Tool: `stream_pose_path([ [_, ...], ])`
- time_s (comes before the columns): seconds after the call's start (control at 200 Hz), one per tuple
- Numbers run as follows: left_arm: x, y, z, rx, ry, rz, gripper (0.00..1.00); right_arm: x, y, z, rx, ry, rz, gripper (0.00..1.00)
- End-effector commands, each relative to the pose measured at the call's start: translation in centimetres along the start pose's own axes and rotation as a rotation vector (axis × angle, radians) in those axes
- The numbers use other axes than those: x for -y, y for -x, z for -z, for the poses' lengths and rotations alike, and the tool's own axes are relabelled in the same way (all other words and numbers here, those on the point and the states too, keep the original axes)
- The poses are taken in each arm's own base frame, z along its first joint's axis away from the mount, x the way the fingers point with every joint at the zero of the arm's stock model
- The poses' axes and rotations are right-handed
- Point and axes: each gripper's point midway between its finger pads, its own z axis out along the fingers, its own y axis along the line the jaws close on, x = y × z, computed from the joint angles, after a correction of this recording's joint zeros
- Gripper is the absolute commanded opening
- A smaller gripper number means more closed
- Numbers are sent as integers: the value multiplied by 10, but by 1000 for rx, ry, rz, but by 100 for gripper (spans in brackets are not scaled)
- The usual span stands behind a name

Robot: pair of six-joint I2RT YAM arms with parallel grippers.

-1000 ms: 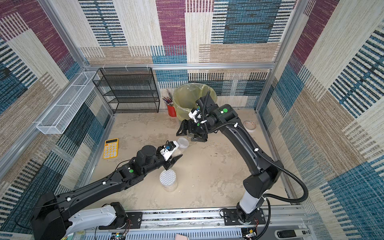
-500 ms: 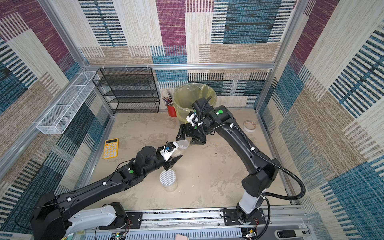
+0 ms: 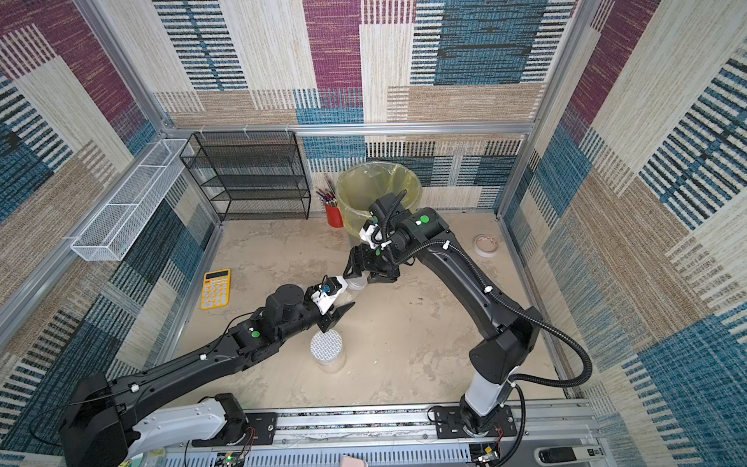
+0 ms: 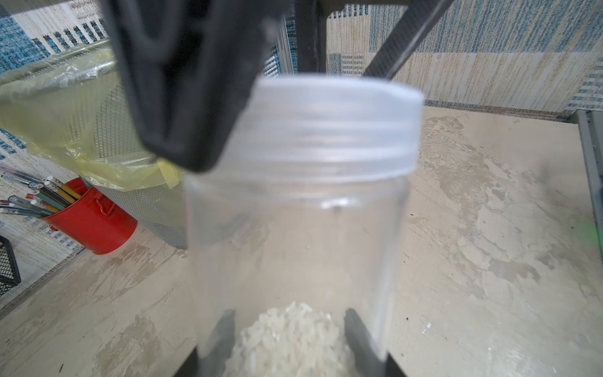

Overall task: Empty moldy rice from jars
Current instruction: Unscrew the lid from the jar.

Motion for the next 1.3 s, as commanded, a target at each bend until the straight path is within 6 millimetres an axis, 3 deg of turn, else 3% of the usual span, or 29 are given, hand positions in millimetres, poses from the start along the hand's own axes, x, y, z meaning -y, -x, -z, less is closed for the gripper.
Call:
stream_pose_path([
  [0.0,-2,9,0,40,7,-3,0,1,2,0,8,-11,25,69],
  [0.125,-2,9,-1,38,7,-2,0,4,1,-3,3,-19,34,61],
  [0.285,-1,9,0,39,2,3,0,2,-1,-3,-6,-9,62,43],
  [0.466,4,14,5,66,-39,22,0,2,-2,0,8,-7,145,33],
  [0.626,13,16,8,84,-98,43,0,-18,11,17,136,64,284,32],
  [0.826,19,20,13,96,-147,61,0,-31,19,14,166,119,440,27],
  [0.981,21,15,13,82,-161,63,0,-54,19,24,194,210,589,28],
  [1.107,20,15,15,89,-151,66,0,-59,29,32,236,181,662,21],
  [1.297,19,13,15,77,-151,58,0,-59,26,29,220,192,715,27],
])
